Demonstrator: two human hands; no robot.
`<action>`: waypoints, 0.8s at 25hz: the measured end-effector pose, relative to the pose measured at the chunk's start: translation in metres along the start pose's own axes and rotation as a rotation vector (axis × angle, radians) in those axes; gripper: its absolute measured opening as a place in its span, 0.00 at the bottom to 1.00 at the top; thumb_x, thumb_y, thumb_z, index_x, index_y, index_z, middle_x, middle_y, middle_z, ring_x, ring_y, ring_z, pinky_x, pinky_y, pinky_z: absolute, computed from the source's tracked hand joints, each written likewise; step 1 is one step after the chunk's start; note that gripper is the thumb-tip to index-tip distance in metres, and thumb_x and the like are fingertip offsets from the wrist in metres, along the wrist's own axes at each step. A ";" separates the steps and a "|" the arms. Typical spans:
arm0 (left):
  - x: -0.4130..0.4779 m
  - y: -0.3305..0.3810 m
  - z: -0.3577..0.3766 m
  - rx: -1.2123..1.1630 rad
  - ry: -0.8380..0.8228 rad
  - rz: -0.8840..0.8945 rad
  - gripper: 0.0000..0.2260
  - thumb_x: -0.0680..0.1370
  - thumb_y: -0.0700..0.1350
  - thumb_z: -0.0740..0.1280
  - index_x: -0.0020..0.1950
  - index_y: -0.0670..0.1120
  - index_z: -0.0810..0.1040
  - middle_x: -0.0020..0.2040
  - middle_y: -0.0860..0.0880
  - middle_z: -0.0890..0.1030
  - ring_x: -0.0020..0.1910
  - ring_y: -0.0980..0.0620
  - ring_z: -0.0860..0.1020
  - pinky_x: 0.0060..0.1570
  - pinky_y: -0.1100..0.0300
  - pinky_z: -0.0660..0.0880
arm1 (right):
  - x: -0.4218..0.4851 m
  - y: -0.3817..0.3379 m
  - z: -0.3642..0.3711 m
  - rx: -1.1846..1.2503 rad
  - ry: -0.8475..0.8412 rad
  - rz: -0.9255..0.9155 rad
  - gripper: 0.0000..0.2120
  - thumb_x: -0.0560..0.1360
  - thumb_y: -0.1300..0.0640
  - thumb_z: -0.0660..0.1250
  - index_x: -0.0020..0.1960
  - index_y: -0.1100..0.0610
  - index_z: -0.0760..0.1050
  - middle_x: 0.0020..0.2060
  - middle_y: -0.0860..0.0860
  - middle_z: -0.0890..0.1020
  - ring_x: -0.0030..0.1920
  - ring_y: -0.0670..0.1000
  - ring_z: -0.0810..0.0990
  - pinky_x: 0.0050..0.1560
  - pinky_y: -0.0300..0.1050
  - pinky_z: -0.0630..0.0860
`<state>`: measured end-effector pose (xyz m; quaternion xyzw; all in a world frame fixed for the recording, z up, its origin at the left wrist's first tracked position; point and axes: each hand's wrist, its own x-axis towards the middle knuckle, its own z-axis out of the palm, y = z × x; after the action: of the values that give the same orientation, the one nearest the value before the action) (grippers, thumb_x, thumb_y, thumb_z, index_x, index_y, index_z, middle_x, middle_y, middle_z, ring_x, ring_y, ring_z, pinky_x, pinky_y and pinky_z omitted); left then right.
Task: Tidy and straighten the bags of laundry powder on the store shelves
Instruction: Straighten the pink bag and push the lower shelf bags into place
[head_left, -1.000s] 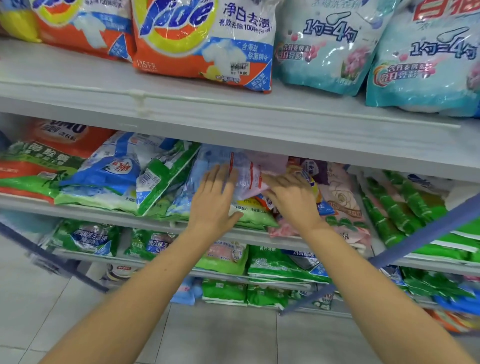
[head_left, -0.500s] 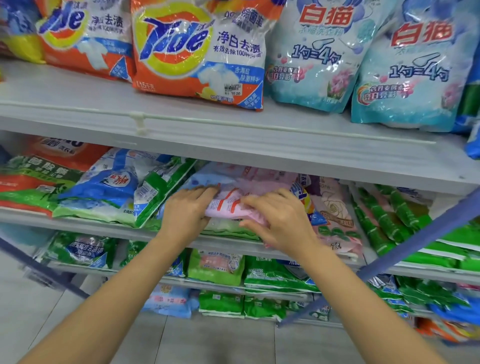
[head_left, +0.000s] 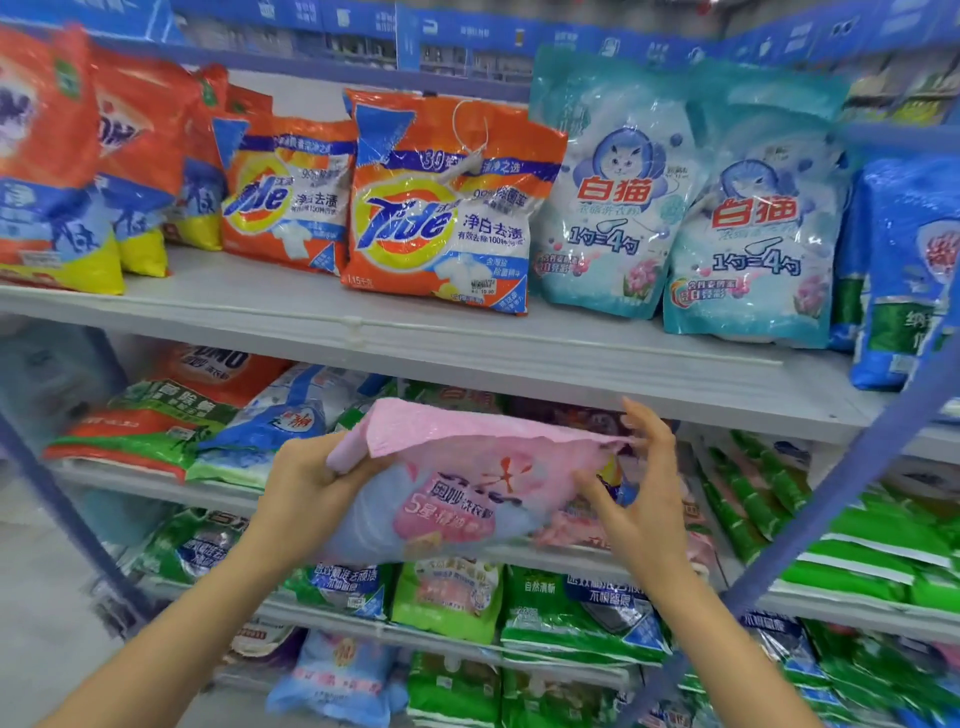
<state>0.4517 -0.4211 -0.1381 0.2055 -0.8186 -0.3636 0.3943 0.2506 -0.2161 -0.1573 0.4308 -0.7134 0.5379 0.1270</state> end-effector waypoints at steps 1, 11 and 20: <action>-0.005 0.009 -0.007 -0.071 0.002 -0.065 0.13 0.68 0.55 0.69 0.31 0.46 0.75 0.24 0.50 0.75 0.25 0.58 0.68 0.25 0.63 0.64 | -0.003 -0.007 -0.005 0.081 0.008 0.053 0.33 0.67 0.39 0.67 0.68 0.44 0.60 0.64 0.35 0.66 0.65 0.38 0.66 0.66 0.53 0.67; 0.044 0.097 0.015 -0.624 0.078 -0.270 0.09 0.68 0.53 0.73 0.36 0.48 0.83 0.31 0.53 0.83 0.35 0.52 0.80 0.38 0.59 0.75 | 0.041 -0.069 -0.072 0.561 -0.158 0.359 0.24 0.65 0.34 0.65 0.48 0.52 0.76 0.44 0.51 0.84 0.43 0.44 0.82 0.41 0.37 0.77; 0.179 0.161 0.092 -0.671 0.080 -0.156 0.06 0.79 0.48 0.63 0.47 0.48 0.78 0.40 0.51 0.81 0.40 0.51 0.80 0.34 0.61 0.75 | 0.178 -0.057 -0.121 0.420 0.178 0.247 0.13 0.81 0.50 0.53 0.56 0.56 0.72 0.44 0.44 0.76 0.42 0.40 0.73 0.32 0.18 0.66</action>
<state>0.2626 -0.3877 0.0340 0.1406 -0.6191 -0.6334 0.4425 0.1528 -0.1982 0.0420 0.3082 -0.6193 0.7215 0.0304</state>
